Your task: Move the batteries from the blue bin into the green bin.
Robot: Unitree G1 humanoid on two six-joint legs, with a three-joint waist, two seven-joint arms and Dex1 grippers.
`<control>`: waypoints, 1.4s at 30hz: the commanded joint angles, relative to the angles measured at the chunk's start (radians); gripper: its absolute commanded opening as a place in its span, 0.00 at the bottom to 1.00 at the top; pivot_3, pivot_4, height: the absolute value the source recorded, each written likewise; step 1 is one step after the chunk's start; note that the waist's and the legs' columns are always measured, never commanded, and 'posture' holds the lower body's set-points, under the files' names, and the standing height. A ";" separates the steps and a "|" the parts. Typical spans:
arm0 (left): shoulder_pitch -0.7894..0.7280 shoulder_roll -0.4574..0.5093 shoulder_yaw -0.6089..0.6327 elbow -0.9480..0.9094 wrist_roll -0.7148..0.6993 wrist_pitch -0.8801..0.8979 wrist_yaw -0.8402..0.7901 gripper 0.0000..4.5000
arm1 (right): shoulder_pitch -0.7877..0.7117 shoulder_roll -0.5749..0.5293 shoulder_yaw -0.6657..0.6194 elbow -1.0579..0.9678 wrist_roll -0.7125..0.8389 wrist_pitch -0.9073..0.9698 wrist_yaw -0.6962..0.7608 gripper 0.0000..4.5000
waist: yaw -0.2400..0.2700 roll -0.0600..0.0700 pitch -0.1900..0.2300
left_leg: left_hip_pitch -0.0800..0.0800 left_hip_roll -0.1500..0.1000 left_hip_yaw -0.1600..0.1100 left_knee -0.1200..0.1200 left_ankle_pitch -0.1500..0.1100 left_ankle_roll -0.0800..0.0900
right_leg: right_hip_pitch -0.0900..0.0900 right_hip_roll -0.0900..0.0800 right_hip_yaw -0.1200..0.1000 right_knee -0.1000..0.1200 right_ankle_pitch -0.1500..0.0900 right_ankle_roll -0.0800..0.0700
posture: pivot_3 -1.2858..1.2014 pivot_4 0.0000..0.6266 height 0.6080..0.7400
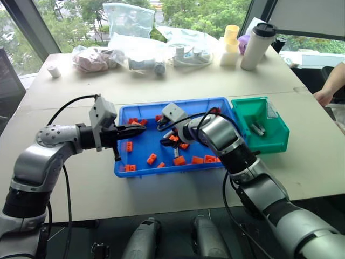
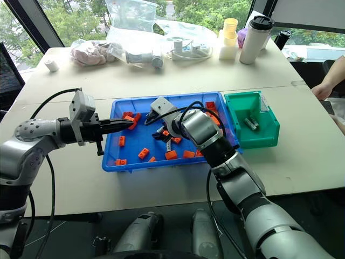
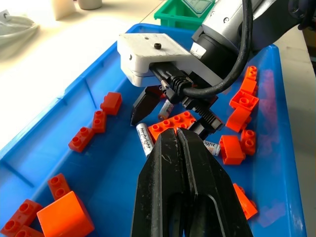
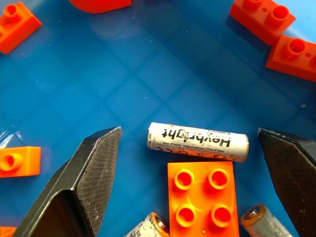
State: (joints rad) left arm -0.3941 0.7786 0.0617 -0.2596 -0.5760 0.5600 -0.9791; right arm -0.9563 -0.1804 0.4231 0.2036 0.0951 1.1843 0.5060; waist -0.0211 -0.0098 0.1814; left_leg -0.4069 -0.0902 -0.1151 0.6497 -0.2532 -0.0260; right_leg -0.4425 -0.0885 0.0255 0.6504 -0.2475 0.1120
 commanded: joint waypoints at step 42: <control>-0.133 -0.086 -0.085 0.100 0.072 -0.079 -0.080 0.00 | 0.349 -0.804 -0.483 -0.573 0.093 0.116 0.126 0.78 | 0.008 0.000 0.000 | 0.000 0.000 0.003 0.001 -0.004 0.007 | 0.001 0.000 0.001 -0.001 0.000 0.000 | 0.52 0.24 1.00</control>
State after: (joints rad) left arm -0.5088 0.6938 -0.0266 -0.1491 -0.5078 0.5052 -1.0465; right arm -0.5945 -0.9772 -0.0020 -0.3459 0.1815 1.3196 0.6360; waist -0.0129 -0.0096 0.1815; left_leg -0.4072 -0.0898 -0.1122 0.6502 -0.2573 -0.0188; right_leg -0.4416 -0.0889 0.0261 0.6493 -0.2474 0.1121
